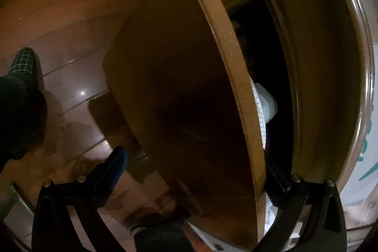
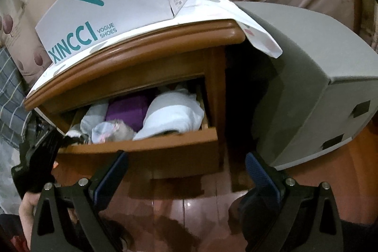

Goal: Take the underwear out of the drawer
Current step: 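Hook the left tool on the drawer front and pull it open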

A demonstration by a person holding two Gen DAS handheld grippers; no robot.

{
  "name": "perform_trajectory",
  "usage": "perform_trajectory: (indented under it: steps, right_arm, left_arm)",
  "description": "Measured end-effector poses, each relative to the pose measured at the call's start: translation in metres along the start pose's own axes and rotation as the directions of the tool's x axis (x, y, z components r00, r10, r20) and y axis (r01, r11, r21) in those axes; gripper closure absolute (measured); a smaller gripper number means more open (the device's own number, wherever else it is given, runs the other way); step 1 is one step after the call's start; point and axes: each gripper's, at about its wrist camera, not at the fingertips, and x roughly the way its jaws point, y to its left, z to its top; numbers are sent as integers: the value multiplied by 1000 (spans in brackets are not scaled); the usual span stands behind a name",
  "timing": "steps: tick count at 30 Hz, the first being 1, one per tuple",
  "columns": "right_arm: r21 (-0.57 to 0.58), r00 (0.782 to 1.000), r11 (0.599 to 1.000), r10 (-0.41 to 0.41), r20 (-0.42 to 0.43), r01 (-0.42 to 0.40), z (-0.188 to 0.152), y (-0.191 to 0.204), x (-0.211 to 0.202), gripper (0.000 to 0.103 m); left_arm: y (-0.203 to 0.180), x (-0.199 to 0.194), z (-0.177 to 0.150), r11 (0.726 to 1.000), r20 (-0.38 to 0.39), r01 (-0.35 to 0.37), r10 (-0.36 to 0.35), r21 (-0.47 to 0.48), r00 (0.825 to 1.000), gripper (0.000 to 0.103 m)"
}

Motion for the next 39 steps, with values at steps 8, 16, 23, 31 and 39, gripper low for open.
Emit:
perform_trajectory:
  steps: [8,16,23,31,39]
  right_arm:
    - [-14,1000,1000,-8,27,9,5,3,-2,2]
    - [-24,1000,1000,1,31,0,10,6,2,2]
    - [-32,1000,999,10,23,-9,15,7,8,2]
    - [-39,1000,999,15,19,-14,11,11,7,2]
    - [-63,1000,998,26,5,-25,8,18,7,2]
  left_arm:
    - [-6,-12,1,999,-4,-31,31,19,1000,0]
    - [-11,-17,4,997,-16,-65,66,40,998,0]
    - [-15,-3,12,995,-47,-91,94,49,994,0]
    - [-29,-2,22,989,-68,-130,135,66,989,0]
    - [-54,11,30,968,-23,-188,194,167,981,0]
